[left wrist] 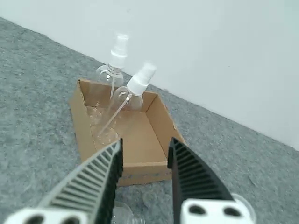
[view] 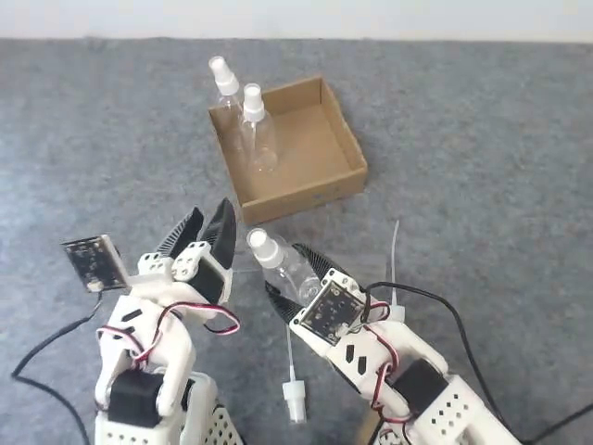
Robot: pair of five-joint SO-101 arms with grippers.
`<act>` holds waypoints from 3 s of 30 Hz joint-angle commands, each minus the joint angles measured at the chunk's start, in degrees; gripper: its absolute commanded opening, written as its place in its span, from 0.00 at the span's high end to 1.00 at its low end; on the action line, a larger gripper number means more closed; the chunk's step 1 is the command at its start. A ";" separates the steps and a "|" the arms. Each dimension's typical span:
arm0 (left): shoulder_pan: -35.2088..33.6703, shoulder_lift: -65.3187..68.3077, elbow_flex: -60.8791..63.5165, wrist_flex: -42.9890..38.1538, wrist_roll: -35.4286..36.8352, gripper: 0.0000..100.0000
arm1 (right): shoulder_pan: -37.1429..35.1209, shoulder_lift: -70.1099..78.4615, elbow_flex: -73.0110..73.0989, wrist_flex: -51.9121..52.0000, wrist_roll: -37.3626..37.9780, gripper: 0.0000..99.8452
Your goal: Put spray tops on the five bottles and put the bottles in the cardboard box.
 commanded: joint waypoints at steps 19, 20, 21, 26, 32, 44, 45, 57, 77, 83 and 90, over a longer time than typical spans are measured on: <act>4.92 -1.23 3.38 -4.75 0.44 0.85 | 1.01 -1.36 -3.96 -1.71 -3.87 0.97; 5.71 -1.23 4.00 -5.19 0.44 0.85 | 1.01 -1.36 -3.96 -1.71 -4.04 0.97; 6.33 -1.23 4.53 -5.63 0.44 0.85 | 1.01 -1.36 -3.96 -1.89 -4.13 0.97; 10.02 -1.23 5.93 -5.10 -2.37 0.86 | 1.01 -1.36 -3.52 -4.26 -4.31 0.97; 14.07 -1.23 8.13 -5.10 -5.71 0.86 | 1.01 -1.36 -3.52 -4.09 -4.31 0.97; 12.31 -1.23 5.93 -3.87 -5.80 0.85 | 1.27 -1.36 -3.52 -3.82 -4.04 0.97; 10.64 -1.23 5.05 -3.96 -5.80 0.85 | 1.27 -1.36 -3.52 -3.74 -4.04 0.97; -5.19 -1.23 -0.40 -3.87 -6.07 0.85 | 4.35 -1.27 -2.55 -3.74 -4.31 0.97; -26.99 -1.23 15.69 -10.73 -16.09 0.86 | 9.19 -0.66 -8.88 -2.77 -4.22 0.97; -28.57 -1.05 17.36 -12.13 -16.00 0.86 | 9.10 -0.57 -17.05 2.15 -4.04 0.97; -28.57 -0.97 17.36 -10.55 -16.00 0.86 | 8.84 -0.48 -23.30 2.07 -3.87 0.97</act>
